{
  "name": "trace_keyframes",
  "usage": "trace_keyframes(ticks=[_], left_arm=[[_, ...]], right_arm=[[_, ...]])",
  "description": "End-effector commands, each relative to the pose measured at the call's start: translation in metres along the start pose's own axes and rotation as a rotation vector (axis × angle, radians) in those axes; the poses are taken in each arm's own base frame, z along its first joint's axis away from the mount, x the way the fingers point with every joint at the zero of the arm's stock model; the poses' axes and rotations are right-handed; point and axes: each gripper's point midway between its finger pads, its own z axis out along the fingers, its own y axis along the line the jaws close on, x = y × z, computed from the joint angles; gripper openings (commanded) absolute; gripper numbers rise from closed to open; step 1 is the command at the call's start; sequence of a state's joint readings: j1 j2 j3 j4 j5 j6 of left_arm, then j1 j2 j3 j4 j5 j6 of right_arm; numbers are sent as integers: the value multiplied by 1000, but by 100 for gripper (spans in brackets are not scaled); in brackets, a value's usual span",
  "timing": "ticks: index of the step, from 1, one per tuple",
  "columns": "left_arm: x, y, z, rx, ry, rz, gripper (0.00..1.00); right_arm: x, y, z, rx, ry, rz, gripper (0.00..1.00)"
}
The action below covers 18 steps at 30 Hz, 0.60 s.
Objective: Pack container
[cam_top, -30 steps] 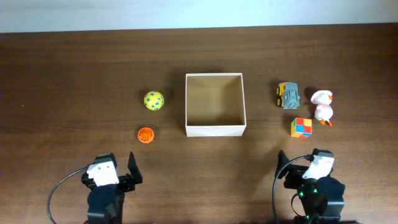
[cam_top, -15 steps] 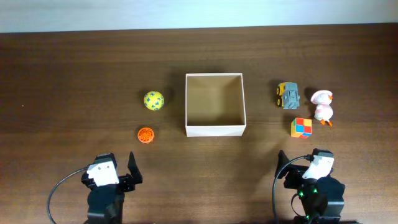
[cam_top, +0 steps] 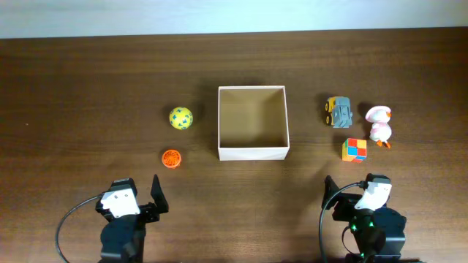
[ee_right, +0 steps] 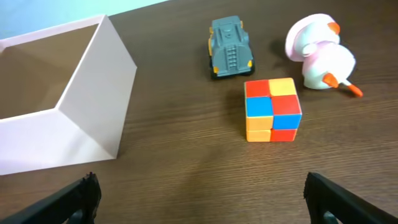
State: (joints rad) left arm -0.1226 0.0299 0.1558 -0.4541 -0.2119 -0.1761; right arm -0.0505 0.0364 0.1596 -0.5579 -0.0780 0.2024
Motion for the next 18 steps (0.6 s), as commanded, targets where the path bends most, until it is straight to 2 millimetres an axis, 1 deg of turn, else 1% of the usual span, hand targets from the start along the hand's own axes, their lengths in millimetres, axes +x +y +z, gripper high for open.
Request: trace_keyframes(ticks=[1, 2, 3, 4, 6, 8, 9, 13, 16, 17, 18], left_arm=[[-26, -7, -10, 35, -48, 1, 99], [-33, -8, -12, 37, -56, -1, 99], [-48, -9, -17, 39, -70, -4, 99], [-57, -10, -19, 40, -74, -5, 99], [-70, -12, -21, 37, -62, -2, 99], [-82, -15, -19, 31, -29, 4, 99], [-91, -17, -15, 26, 0, 10, 99], [-114, -25, 2, 10, 98, 30, 99], [-126, -30, 20, -5, 186, 48, 99], [-129, -33, 29, -15, 238, 58, 99], [-131, -35, 35, -19, 268, 68, 99]], right_arm=[[-20, 11, -10, -41, -43, -7, 99], [-26, 12, -13, -43, -52, -8, 99], [-40, 15, -19, -41, -65, -9, 99], [-49, 17, -23, -41, -65, -20, 99], [-66, 19, -29, -29, -50, -37, 99], [-83, 23, -32, -21, -11, -61, 99], [-96, 26, -33, -14, 33, -57, 99], [-130, 32, -27, 9, 190, -125, 99], [-154, 33, -15, 37, 310, -155, 99], [-167, 33, -8, 53, 366, -154, 99], [-174, 34, -2, 54, 407, -163, 99]])
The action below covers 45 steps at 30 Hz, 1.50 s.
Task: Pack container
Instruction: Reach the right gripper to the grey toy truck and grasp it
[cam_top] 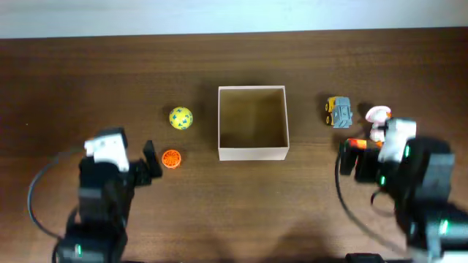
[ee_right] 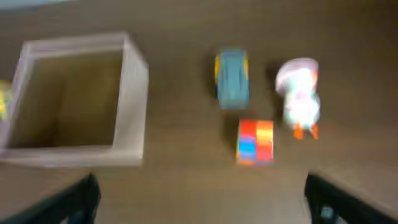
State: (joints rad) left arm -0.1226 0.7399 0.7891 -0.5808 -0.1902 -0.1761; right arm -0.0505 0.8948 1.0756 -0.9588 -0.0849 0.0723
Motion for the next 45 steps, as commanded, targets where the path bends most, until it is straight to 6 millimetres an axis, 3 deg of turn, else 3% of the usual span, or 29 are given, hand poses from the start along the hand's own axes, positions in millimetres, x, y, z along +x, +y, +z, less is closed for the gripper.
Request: trace_keyframes(ticks=[1, 6, 10, 16, 25, 30, 37, 41, 45], left_arm=[[-21, -7, 21, -12, 102, 46, 99], [-29, 0, 49, -61, 246, 90, 99], [-31, 8, 69, -66, 297, 57, 99], [-20, 28, 85, -93, 355, 9, 99], [-19, 31, 87, -100, 363, 4, 99], [-19, 31, 87, -100, 363, 4, 99], [-19, 31, 87, -100, 363, 4, 99], [-19, 31, 87, -100, 363, 4, 99], [-19, 31, 87, -100, 363, 4, 99]], right_arm=[[-43, 0, 11, 23, 108, -64, 99], [-70, 0, 43, 22, 218, -54, 99], [-80, -9, 90, 37, 245, -42, 99], [-58, -33, 165, 62, 368, 1, 99], [-24, -43, 228, 66, 479, 14, 98], [-6, -48, 254, 71, 524, 18, 88], [15, -55, 274, 97, 581, 17, 83], [22, -56, 278, 101, 599, 29, 60], [13, -55, 270, 114, 578, 75, 50]])
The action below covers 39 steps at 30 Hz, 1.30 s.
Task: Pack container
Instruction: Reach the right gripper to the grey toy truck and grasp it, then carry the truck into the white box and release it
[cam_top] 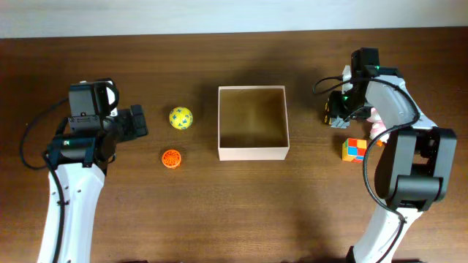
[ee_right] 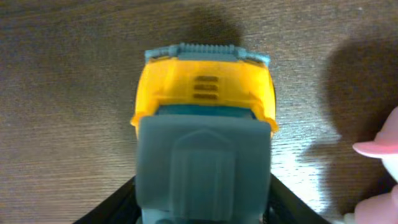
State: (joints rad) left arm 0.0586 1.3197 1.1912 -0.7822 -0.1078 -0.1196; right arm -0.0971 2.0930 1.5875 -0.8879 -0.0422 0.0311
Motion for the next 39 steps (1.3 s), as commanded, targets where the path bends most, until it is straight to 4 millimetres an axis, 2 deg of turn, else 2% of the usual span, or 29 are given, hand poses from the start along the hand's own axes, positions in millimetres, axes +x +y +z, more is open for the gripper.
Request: trace_keyframes(ticks=[1, 5, 9, 11, 14, 15, 16, 17, 19, 22, 28, 33, 36, 37, 39], left_arm=[[-8, -1, -3, 11, -17, 12, 99], [-8, -1, -3, 11, -17, 12, 99], [-8, -1, -3, 11, -17, 12, 99], [-8, -1, -3, 11, -17, 12, 99], [-8, -1, -3, 11, -17, 12, 99], [-8, -1, -3, 11, -17, 12, 99], [-8, -1, -3, 11, -17, 12, 99], [-8, -1, -3, 11, -17, 12, 99], [-8, -1, -3, 11, -17, 12, 99], [-8, -1, -4, 11, -17, 12, 99], [-8, -1, -3, 10, -17, 12, 99], [-8, -1, -3, 11, -17, 12, 99], [-8, -1, -4, 11, -17, 12, 99], [-8, -1, -4, 11, -17, 12, 99], [-8, -1, -3, 11, -17, 12, 99]], right_arm=[[-9, -1, -19, 7, -38, 49, 49], [-19, 8, -60, 0, -91, 40, 47], [-27, 34, -122, -20, -172, -11, 47], [-25, 55, -159, -38, -215, -52, 46], [-14, 92, -201, -79, -265, -106, 43], [-10, 104, -211, -94, -278, -122, 43], [1, 130, -226, -128, -302, -153, 43], [6, 143, -228, -142, -302, -167, 42], [16, 165, -225, -162, -283, -189, 42], [31, 189, -204, -157, -229, -210, 41], [49, 219, -125, -107, -124, -221, 41], [53, 218, -71, -56, -71, -169, 42], [47, 216, -51, -29, -79, -162, 43], [46, 217, -48, -27, -82, -162, 48], [41, 215, -43, -5, -97, -161, 51]])
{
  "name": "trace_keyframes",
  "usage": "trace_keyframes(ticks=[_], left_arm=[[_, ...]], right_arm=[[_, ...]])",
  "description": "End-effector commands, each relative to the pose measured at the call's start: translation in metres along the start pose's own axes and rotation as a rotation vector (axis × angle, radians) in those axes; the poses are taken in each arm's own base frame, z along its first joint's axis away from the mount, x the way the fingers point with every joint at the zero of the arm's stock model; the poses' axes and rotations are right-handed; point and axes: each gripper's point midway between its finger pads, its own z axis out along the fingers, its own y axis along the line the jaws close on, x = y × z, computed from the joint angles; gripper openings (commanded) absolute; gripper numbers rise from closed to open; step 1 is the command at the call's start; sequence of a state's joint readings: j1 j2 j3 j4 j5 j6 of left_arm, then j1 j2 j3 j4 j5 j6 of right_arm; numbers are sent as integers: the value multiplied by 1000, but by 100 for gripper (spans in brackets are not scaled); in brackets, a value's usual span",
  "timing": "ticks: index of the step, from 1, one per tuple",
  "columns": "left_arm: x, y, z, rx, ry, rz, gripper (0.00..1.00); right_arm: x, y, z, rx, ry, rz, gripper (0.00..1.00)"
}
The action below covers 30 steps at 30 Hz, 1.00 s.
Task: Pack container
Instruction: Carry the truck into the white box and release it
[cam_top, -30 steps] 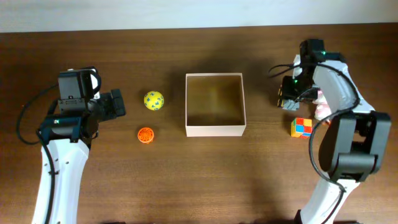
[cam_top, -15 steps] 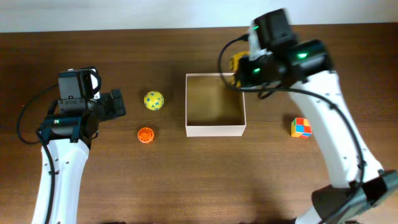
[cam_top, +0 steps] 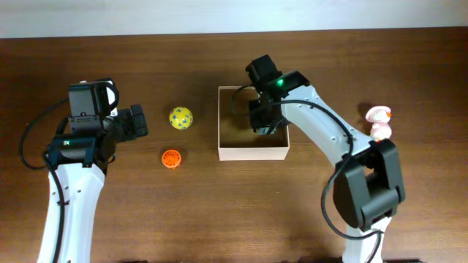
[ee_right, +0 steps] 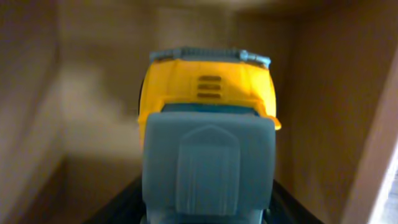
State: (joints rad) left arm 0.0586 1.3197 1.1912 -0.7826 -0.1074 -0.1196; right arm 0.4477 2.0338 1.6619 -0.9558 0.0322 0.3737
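The open cardboard box stands mid-table. My right gripper reaches down into it, shut on the grey and yellow toy truck, which fills the right wrist view between the box's inner walls. In the overhead view the gripper hides the truck. A yellow ball with blue marks and a small orange ball lie left of the box. My left gripper hovers open to the left of the yellow ball, holding nothing.
A white and pink toy duck stands at the right side of the table. My right arm's forearm stretches from the box back to the lower right and covers the spot below the duck.
My right gripper, shut on the truck at its spot right of the box, is now inside the box with the truck still held. The left arm has not moved.
Both arms first rested at the table's front edge with open grippers and all the toys lay outside the box. Then both were raised toward the toys. Later the right gripper was shut on the truck beside the duck, and now it holds the truck inside the box.
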Motion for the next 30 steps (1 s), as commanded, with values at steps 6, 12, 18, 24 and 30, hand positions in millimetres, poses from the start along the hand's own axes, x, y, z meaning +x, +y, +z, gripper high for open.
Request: trace_keyframes(ticks=[6, 12, 18, 24, 30], left_arm=[[-8, -1, -3, 10, -17, 12, 99], [-8, -1, -3, 10, -17, 12, 99], [-8, -1, -3, 10, -17, 12, 99], [-8, -1, -3, 10, -17, 12, 99], [-8, -1, -3, 10, -17, 12, 99]], right_arm=[[-30, -26, -2, 168, -143, 32, 61], [-43, -23, -32, 167, -196, -27, 63], [-61, -32, -121, 155, -310, -6, 66], [-73, -90, -207, 160, -458, 134, 72], [-52, -193, -196, 293, -333, 283, 73]])
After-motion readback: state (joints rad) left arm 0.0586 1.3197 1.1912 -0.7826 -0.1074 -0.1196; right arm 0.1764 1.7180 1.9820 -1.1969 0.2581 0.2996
